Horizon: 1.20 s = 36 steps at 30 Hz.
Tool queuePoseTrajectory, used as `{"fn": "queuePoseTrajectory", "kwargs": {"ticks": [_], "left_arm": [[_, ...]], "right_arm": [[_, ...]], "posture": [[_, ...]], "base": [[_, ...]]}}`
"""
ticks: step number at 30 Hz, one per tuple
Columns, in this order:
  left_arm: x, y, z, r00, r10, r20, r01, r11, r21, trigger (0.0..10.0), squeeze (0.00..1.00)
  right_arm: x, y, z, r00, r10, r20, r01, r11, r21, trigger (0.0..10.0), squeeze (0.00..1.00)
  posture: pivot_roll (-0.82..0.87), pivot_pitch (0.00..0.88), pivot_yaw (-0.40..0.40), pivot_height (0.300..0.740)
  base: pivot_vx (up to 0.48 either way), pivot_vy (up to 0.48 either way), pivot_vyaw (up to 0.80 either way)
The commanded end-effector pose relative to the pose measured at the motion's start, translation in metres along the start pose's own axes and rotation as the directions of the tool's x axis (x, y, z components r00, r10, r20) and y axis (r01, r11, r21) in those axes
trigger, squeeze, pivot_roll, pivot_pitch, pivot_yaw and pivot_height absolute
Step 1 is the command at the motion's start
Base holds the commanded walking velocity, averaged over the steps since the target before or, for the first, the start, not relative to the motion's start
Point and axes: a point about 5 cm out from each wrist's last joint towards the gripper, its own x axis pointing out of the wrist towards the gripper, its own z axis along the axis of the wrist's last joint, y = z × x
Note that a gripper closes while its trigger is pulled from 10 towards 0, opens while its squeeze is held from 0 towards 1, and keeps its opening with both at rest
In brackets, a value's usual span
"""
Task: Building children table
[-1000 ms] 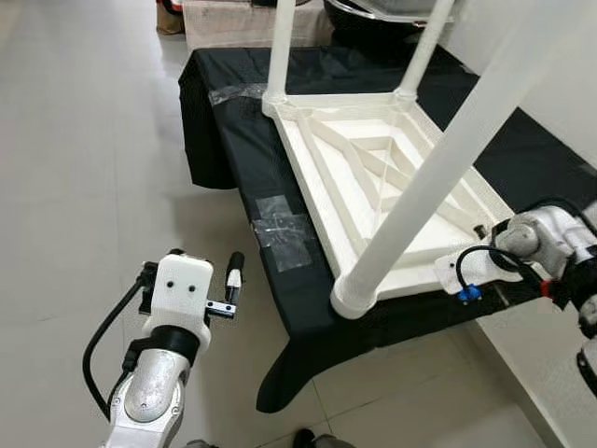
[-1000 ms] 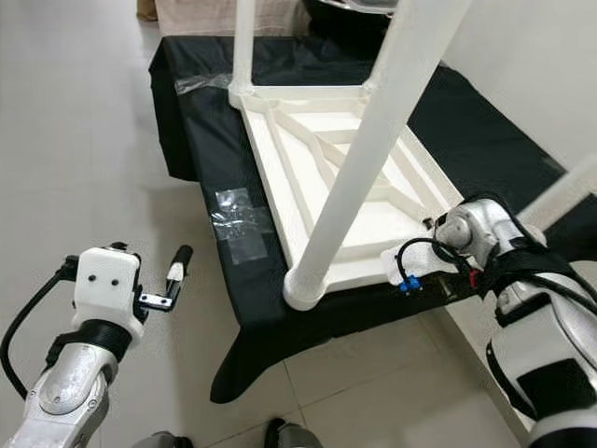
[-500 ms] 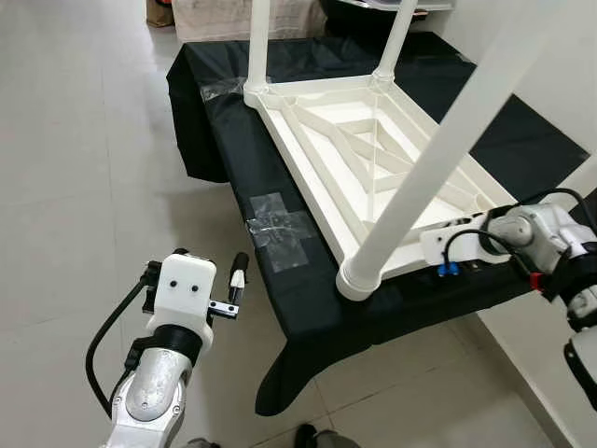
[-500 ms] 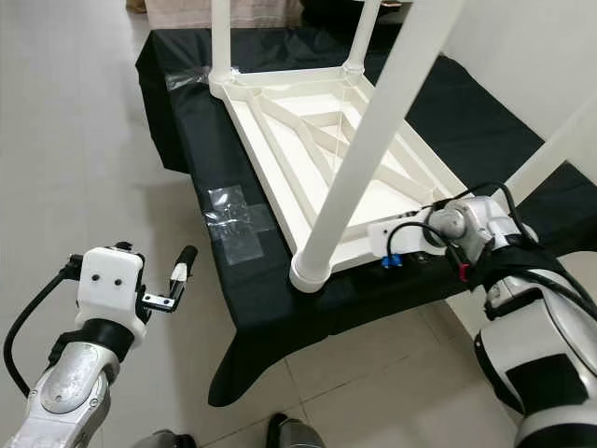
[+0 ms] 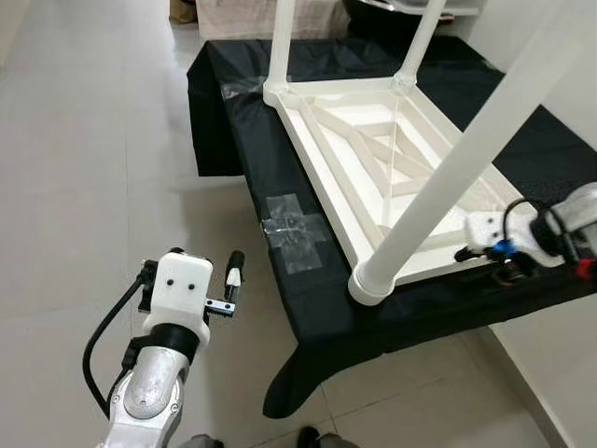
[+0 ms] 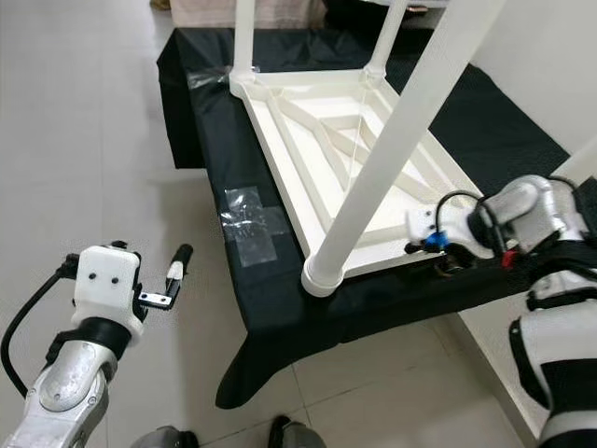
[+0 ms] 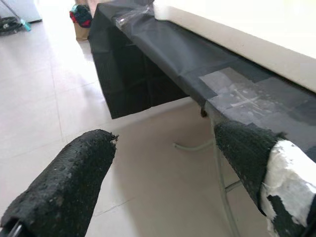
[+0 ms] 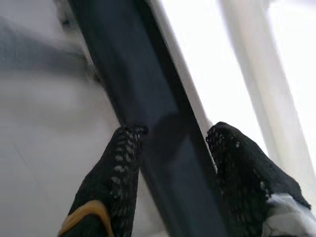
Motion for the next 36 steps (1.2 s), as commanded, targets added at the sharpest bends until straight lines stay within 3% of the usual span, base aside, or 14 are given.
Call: {"fn": "queuePoseTrajectory", "kwargs": {"ticks": [1,3,6,8,11,16,17,18,21,26,28,30,34,36], "left_arm": [[0.0,-0.003,-0.005,1.0,-0.008,-0.02,0.008,1.0,-0.005,10.0,0.0],[-0.001,-0.004,-0.005,1.0,-0.01,-0.021,0.01,1.0,-0.006,10.0,0.0],[-0.001,-0.004,-0.005,1.0,-0.013,-0.022,0.012,1.0,-0.007,10.0,0.0],[-0.002,-0.004,-0.007,0.999,-0.018,-0.029,0.017,1.0,-0.007,10.0,0.0],[-0.004,-0.005,-0.009,0.999,-0.027,-0.04,0.027,1.0,-0.005,10.0,0.0],[-0.006,-0.006,-0.012,0.997,-0.049,-0.055,0.049,0.999,-0.003,10.0,0.0],[-0.008,-0.008,-0.014,0.996,-0.065,-0.059,0.066,0.998,0.011,10.0,0.0],[-0.008,-0.008,-0.014,0.996,-0.065,-0.059,0.066,0.998,0.011,10.0,0.0],[-0.008,-0.009,-0.015,0.995,-0.077,-0.06,0.079,0.997,0.022,10.0,0.0],[-0.008,-0.01,-0.016,0.995,-0.08,-0.061,0.081,0.997,0.019,10.0,0.0],[-0.009,-0.009,-0.018,0.994,-0.083,-0.067,0.085,0.996,0.025,10.0,0.0],[-0.011,-0.009,-0.018,0.994,-0.085,-0.069,0.087,0.996,0.028,10.0,0.0],[-0.016,-0.01,-0.02,0.993,-0.094,-0.077,0.096,0.995,0.026,10.0,0.0],[-0.016,-0.01,-0.02,0.993,-0.094,-0.077,0.096,0.995,0.026,10.0,0.0]], "right_arm": [[-0.01,-0.003,0.008,0.991,-0.026,0.131,0.021,0.999,0.042,10.0,0.0],[-0.014,-0.005,0.02,0.941,-0.069,0.331,0.031,0.992,0.119,10.0,0.0],[-0.013,-0.004,0.023,0.91,-0.079,0.408,0.024,0.99,0.136,10.0,0.0],[-0.004,0.002,0.027,0.832,-0.085,0.548,-0.019,0.983,0.182,10.0,0.0],[0.013,0.011,0.024,0.787,-0.125,0.605,-0.014,0.975,0.22,10.0,0.0],[0.036,0.017,0.013,0.714,-0.36,0.601,0.137,0.913,0.383,10.0,0.0],[0.043,0.022,0.002,0.612,-0.554,0.564,0.241,0.81,0.534,10.0,0.0],[0.043,0.022,0.002,0.612,-0.554,0.564,0.241,0.81,0.534,10.0,0.0],[0.047,0.033,-0.003,0.551,-0.653,0.519,0.296,0.735,0.61,10.0,0.0],[0.047,0.038,0.0,0.528,-0.675,0.515,0.285,0.712,0.641,10.0,0.0],[0.046,0.042,0.002,0.457,-0.751,0.476,0.316,0.638,0.702,10.0,0.0],[0.048,0.045,0.004,0.427,-0.777,0.463,0.316,0.608,0.729,10.0,0.0],[0.07,0.068,0.017,0.419,-0.8,0.43,0.306,0.571,0.762,10.0,0.0],[0.07,0.068,0.017,0.419,-0.8,0.43,0.306,0.571,0.762,10.0,0.0]], "posture": [[0.03,0.17,-0.105,0.74],[0.03,0.165,-0.103,0.74],[0.04,0.163,-0.102,0.74],[0.05,0.151,-0.097,0.74],[0.05,0.144,-0.092,0.74],[0.05,0.134,-0.081,0.74],[0.05,0.123,-0.073,0.74],[0.05,0.123,-0.073,0.74],[0.05,0.116,-0.063,0.74],[0.06,0.112,-0.063,0.74],[0.06,0.102,-0.067,0.74],[0.06,0.101,-0.066,0.74],[0.07,0.091,-0.06,0.74],[0.07,0.091,-0.06,0.74]], "base": [[0.0,0.0,0.0],[0.0,0.0,0.0],[0.0,0.0,0.0],[0.0,0.0,0.0],[0.0,0.0,0.0],[0.0,0.0,0.0],[0.0,0.0,0.0],[0.0,0.0,0.0],[0.0,0.0,0.0],[0.0,0.0,0.0],[0.0,0.0,0.0],[0.0,0.0,-0.37],[0.0,0.0,-0.78],[0.0,0.0,-0.8]]}}
